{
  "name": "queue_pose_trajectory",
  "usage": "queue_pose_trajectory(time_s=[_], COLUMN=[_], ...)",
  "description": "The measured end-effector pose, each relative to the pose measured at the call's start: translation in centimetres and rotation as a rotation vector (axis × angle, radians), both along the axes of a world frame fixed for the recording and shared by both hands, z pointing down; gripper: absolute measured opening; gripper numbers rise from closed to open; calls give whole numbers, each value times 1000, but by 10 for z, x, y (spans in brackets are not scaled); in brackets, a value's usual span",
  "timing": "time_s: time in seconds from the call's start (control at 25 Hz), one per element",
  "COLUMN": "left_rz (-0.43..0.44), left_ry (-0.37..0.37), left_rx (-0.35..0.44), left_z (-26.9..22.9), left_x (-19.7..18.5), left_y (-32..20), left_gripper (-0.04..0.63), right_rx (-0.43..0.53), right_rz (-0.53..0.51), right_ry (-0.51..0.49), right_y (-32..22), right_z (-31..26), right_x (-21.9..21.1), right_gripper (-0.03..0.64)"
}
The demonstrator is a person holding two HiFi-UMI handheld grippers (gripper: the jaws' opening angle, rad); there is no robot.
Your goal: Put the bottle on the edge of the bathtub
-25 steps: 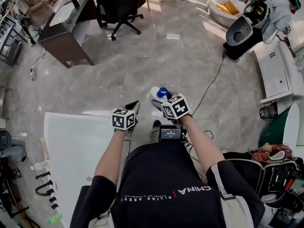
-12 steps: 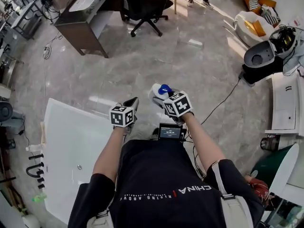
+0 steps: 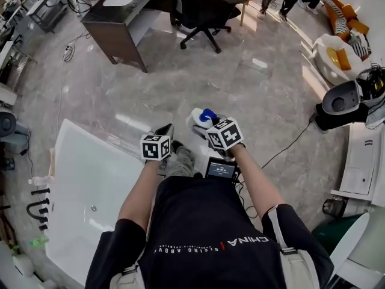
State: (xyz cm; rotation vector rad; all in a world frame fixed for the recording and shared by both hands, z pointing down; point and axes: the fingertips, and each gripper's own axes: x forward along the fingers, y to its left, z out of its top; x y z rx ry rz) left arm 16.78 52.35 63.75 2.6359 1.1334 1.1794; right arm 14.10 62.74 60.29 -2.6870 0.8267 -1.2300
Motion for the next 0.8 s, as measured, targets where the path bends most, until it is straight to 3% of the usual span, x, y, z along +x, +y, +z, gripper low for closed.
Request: queue_pose_trajectory(time_s=[0.12,0.28,0.4,0.48,0.8], left_rz=[-47,-126,-160,-185,-337], left_ry=[-22,-7,-3,-7,-4], left_rx=[32,-6,61,83,47], left_z=[7,-3,1,4,-6], left_x=[40,98,134,152,202], left_y=[-1,-6,-30,-48,-109], left_gripper=[11,9,8,8,8], right_rx=[-16,-52,-61,-60,-54], right_rz=[-44,-126,-180,-223,-389], right_ry=[-11,-15,-8,-5,-12], right_y=[-1,-9,-33,-53,-125], right_z=[-2,-8,-13,-16,-16], right_x=[39,105,152,176,242], right_gripper=[268,268,268,268,268])
